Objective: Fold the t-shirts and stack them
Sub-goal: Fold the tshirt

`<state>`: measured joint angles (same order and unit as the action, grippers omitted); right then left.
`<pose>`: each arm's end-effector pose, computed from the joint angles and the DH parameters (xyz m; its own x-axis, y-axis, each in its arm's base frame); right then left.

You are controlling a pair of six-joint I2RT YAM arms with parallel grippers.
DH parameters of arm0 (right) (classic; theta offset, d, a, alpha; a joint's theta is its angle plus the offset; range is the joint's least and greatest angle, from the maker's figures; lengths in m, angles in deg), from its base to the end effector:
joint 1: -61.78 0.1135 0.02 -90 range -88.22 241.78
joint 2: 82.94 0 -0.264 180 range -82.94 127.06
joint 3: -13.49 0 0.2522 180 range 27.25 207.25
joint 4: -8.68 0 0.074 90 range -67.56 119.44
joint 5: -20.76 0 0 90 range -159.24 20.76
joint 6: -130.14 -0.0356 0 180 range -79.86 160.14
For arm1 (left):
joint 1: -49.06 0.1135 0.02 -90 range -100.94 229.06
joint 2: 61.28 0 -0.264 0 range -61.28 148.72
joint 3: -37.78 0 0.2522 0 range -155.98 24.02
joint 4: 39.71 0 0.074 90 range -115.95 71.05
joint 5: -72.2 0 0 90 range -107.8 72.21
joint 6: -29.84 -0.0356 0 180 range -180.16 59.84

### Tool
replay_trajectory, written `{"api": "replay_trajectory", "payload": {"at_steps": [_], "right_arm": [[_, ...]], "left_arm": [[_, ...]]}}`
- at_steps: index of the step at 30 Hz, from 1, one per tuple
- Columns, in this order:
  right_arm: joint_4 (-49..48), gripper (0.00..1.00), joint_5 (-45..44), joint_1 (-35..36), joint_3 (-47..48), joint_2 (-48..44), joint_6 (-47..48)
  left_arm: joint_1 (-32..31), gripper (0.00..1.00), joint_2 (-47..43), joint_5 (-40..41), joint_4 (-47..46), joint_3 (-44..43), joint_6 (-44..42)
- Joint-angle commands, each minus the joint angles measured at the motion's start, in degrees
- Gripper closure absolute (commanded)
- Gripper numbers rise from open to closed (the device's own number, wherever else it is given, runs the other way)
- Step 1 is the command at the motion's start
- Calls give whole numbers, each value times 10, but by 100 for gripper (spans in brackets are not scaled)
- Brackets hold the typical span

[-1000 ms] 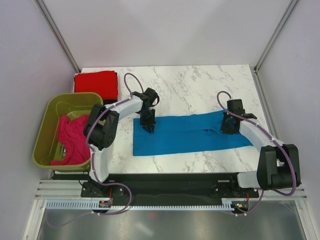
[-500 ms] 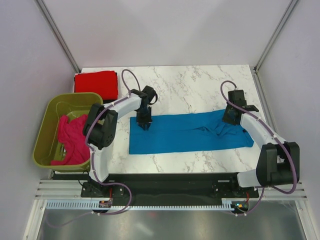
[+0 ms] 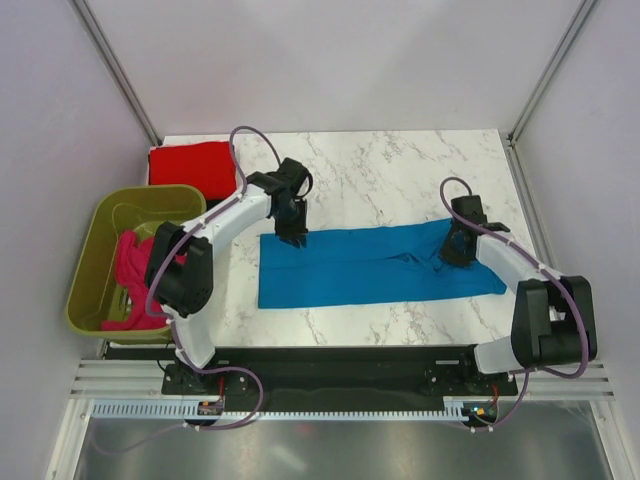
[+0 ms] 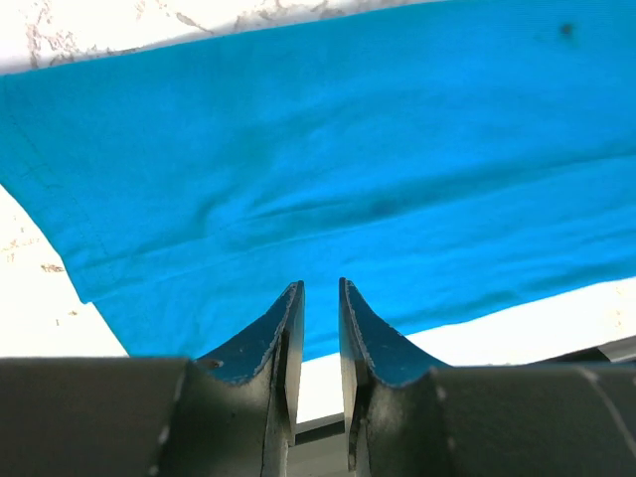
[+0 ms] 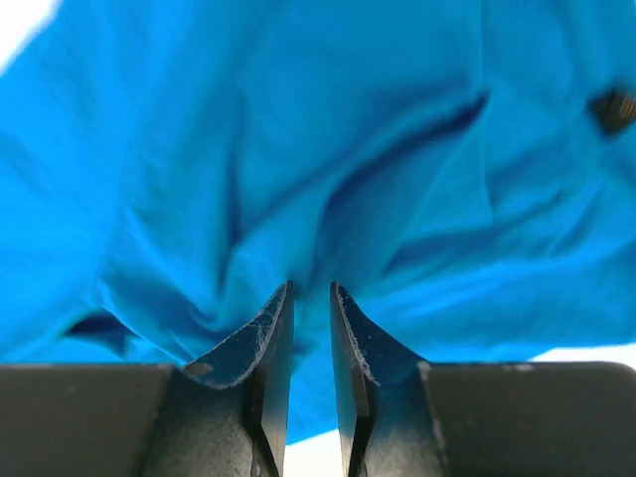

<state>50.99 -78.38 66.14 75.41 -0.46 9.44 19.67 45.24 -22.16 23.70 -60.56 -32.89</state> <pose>0.2710 0.0150 0.1895 -0.7645 0.4472 -0.4643 0.4506 0.8858 0.1113 0.3291 -0.1885 0.2268 -0.9686 0.0212 -0.2477 0.0748 0.9751 -0.2088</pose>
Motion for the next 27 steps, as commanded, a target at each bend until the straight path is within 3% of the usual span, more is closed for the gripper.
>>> {"api": "replay_trajectory", "payload": {"at_steps": [1, 16, 21, 27], "right_arm": [[-27, 72, 26, 3, -42, -45, -58], [-57, 74, 61, 21, -141, -188, -114], [-59, 69, 55, 22, -113, -170, -96], [-78, 64, 106, 35, -84, -144, 24]], "left_arm": [[-1, 72, -29, -30, -22, 20, -11], [-31, 72, -42, -67, -75, 71, 11], [-32, 72, -51, -65, -74, 72, 9], [-32, 72, -59, -58, -74, 85, 1]]}}
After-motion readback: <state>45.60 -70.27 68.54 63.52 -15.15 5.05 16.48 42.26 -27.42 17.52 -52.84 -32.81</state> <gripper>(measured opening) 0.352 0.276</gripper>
